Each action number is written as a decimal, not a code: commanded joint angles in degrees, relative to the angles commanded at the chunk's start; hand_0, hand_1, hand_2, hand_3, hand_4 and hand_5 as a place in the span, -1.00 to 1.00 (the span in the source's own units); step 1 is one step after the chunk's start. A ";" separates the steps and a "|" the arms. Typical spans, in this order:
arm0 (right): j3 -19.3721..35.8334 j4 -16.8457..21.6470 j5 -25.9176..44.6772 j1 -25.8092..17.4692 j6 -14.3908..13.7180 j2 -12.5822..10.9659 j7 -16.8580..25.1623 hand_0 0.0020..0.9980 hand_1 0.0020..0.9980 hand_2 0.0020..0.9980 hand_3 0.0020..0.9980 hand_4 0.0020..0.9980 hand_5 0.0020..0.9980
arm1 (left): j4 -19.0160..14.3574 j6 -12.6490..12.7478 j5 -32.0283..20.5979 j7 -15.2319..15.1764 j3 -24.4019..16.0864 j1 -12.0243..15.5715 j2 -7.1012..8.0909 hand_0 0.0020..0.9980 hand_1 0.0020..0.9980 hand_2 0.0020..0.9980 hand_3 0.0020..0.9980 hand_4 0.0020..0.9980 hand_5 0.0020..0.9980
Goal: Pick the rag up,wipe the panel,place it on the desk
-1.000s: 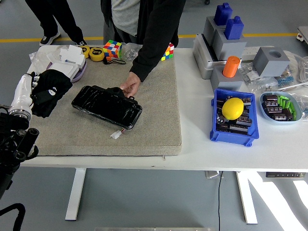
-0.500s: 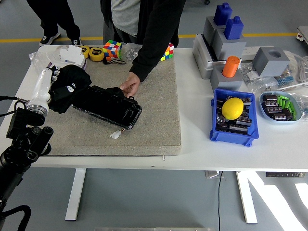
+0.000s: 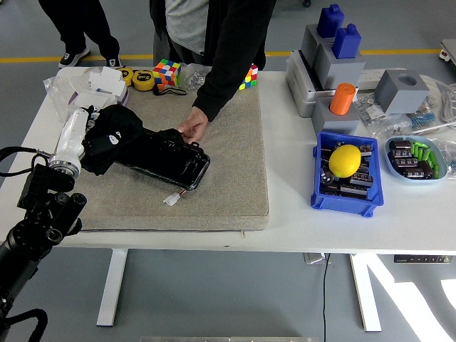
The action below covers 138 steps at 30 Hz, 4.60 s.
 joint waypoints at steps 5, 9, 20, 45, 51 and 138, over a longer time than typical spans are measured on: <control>-0.30 0.07 0.13 0.03 0.03 0.00 0.00 0.12 0.14 0.00 0.04 0.78 -0.23 | -1.68 0.10 -1.16 0.01 2.90 0.46 -0.02 -0.52 -0.64 -0.57 0.03 0.07 -1.00; -0.37 0.11 0.21 0.03 0.02 -0.09 0.02 0.12 0.14 0.00 0.04 0.78 -0.23 | -3.03 0.03 -1.69 0.40 5.09 0.87 -0.10 -0.51 -0.64 -0.57 0.03 0.08 -1.00; -0.25 0.19 0.09 -0.15 0.08 0.00 0.04 0.12 0.14 0.00 0.04 0.78 -0.23 | -7.38 0.22 -3.89 0.83 10.95 2.31 0.07 -0.52 -0.64 -0.57 0.03 0.08 -1.00; -0.06 0.47 0.18 -0.19 0.30 0.22 0.22 0.12 0.14 0.00 0.05 0.79 -0.23 | -15.29 0.40 -6.72 1.67 23.72 3.17 -0.33 -0.53 -0.66 -0.58 0.04 0.10 -1.00; -0.23 0.52 0.22 -0.17 0.33 0.28 0.21 0.12 0.14 0.00 0.04 0.79 -0.23 | -15.33 0.46 -6.78 1.63 24.55 3.28 -0.69 -0.53 -0.66 -0.58 0.04 0.10 -1.00; -0.89 1.14 0.89 -0.32 0.18 0.38 0.74 0.12 0.14 0.00 0.04 0.79 -0.24 | -9.53 3.57 -14.59 -2.47 24.86 1.05 1.38 -0.53 -0.67 -0.58 0.06 0.12 -1.00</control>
